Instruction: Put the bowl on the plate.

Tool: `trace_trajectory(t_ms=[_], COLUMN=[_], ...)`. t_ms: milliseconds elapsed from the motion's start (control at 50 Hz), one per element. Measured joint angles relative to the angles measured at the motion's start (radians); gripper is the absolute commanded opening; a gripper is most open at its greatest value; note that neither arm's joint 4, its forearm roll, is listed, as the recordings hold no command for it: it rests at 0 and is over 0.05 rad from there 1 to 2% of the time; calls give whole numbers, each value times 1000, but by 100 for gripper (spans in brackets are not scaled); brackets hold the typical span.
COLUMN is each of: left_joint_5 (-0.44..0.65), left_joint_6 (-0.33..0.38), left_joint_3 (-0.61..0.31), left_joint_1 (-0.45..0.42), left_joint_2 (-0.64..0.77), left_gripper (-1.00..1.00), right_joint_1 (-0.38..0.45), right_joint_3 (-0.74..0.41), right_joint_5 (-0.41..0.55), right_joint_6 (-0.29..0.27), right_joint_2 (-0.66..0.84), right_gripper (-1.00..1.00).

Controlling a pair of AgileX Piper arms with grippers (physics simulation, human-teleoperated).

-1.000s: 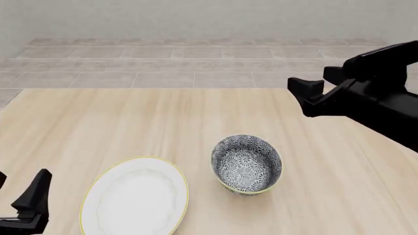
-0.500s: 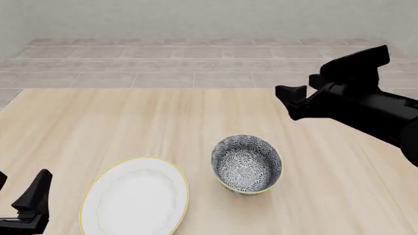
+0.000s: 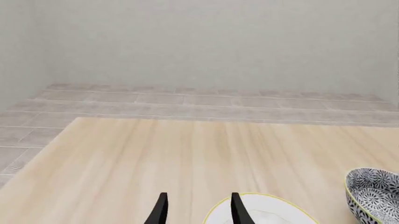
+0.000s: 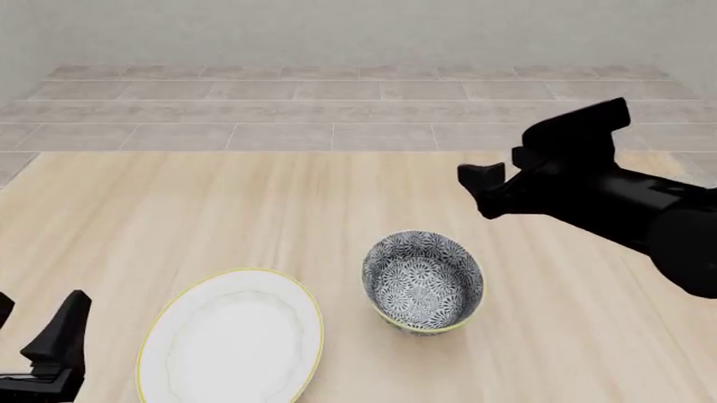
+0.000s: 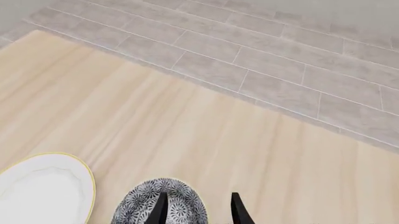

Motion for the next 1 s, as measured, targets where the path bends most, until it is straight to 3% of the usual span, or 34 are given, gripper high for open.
trace_trajectory(t_ms=[1000], left_joint_5=[9], left_joint_6=[-8], left_joint_3=[0], left_joint_1=[-2], left_joint_2=[0], left_gripper=[100], right_joint_1=[11], right_joint_3=[82], right_joint_5=[-103], right_joint_6=[27], right_joint_2=[151], right_gripper=[100])
